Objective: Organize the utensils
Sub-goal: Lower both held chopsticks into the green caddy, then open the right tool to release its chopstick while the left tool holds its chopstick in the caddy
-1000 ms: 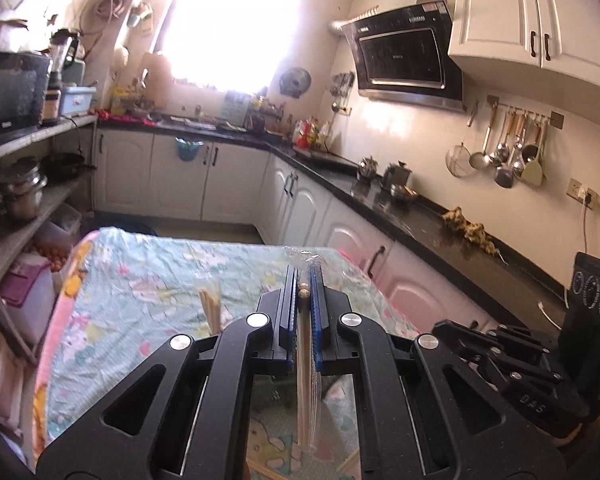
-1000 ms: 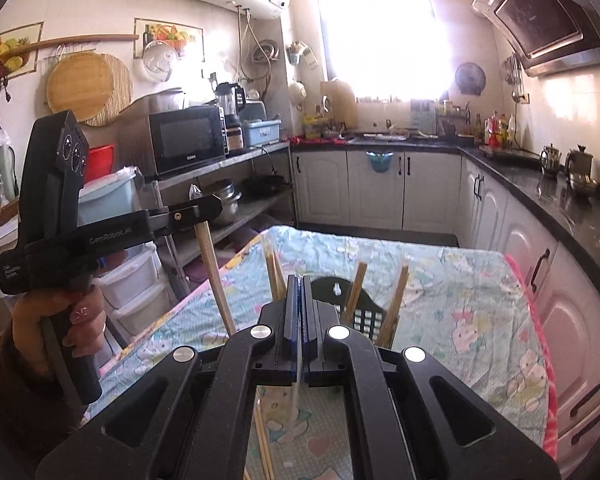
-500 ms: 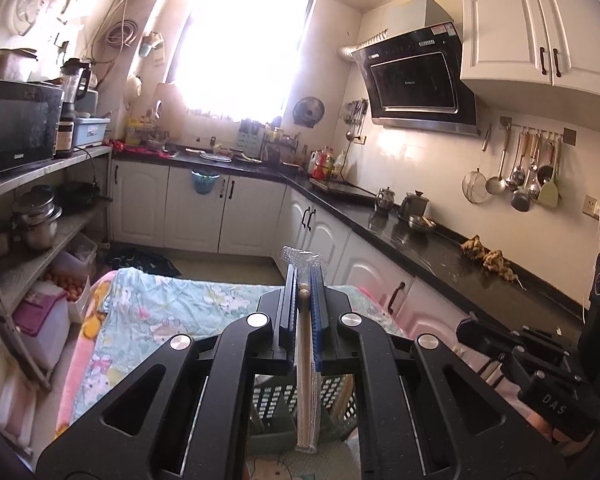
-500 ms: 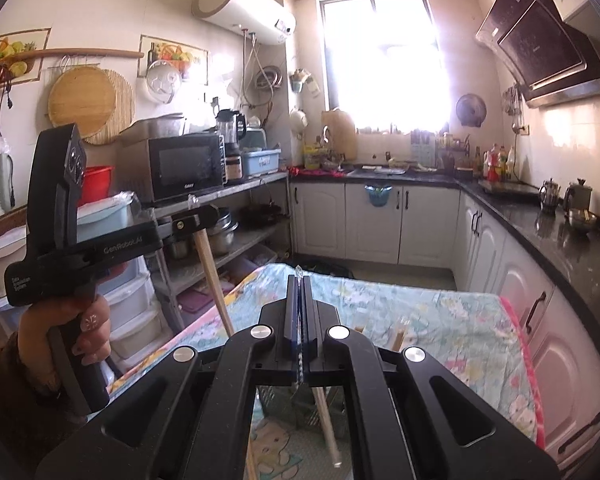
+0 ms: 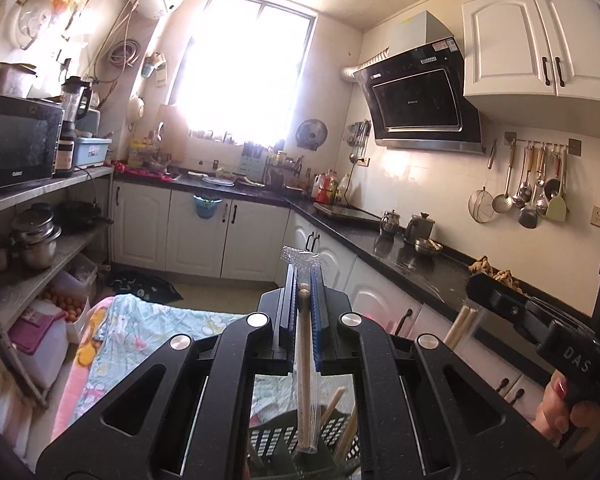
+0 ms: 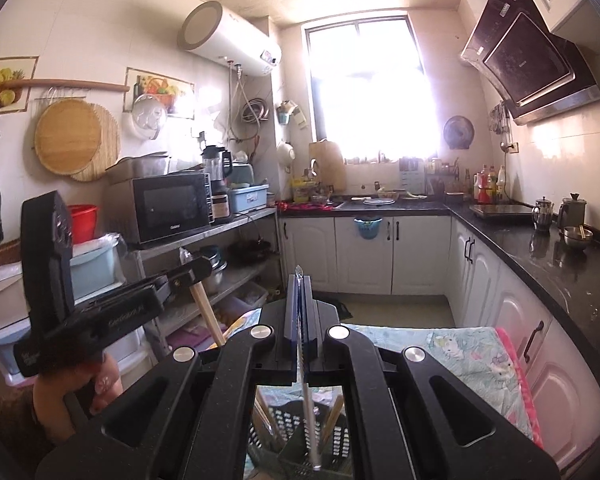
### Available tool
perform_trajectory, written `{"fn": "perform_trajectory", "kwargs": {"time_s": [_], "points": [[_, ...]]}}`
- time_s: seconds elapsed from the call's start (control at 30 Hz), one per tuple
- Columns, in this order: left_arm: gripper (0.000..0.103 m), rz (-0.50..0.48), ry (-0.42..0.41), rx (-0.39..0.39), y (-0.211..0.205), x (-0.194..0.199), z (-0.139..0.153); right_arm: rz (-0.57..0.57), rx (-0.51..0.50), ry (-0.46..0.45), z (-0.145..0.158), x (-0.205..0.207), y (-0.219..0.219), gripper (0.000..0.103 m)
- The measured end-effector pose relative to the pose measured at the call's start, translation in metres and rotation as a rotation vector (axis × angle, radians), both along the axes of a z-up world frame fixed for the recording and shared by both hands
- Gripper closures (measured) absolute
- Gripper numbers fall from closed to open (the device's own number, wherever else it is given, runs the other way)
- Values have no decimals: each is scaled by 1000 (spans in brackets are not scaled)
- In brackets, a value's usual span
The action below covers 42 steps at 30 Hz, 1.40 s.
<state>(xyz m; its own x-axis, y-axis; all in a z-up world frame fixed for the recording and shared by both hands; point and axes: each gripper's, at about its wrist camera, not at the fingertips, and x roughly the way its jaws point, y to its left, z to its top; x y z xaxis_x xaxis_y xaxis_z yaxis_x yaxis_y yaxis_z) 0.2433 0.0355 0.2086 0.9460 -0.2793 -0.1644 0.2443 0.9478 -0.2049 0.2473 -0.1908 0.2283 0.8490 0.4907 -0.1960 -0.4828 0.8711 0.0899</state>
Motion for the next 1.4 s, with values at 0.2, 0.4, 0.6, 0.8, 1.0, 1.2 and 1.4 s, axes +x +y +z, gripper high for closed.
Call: {"fn": "perform_trajectory", "kwargs": {"time_s": [0.2, 0.4, 0.6, 0.8, 1.0, 1.2, 1.4], "points": [[100, -14, 1, 29, -19, 13, -15, -37, 15, 7, -5, 18, -10, 101], [100, -22, 30, 60, -35, 26, -38, -51, 10, 37, -23, 32, -14, 101], [100, -32, 76, 81, -43, 34, -61, -59, -11, 93, -49, 44, -11, 101], [100, -47, 111, 88, -45, 35, -79, -63, -20, 137, -70, 49, -7, 101], [100, -53, 157, 80, -42, 38, -92, -67, -34, 175, -85, 53, -2, 101], [99, -59, 205, 92, -41, 39, -100, -94, -54, 223, -102, 57, -2, 101], [88, -47, 247, 99, -37, 39, -110, -111, -73, 263, -113, 59, -5, 91]]}}
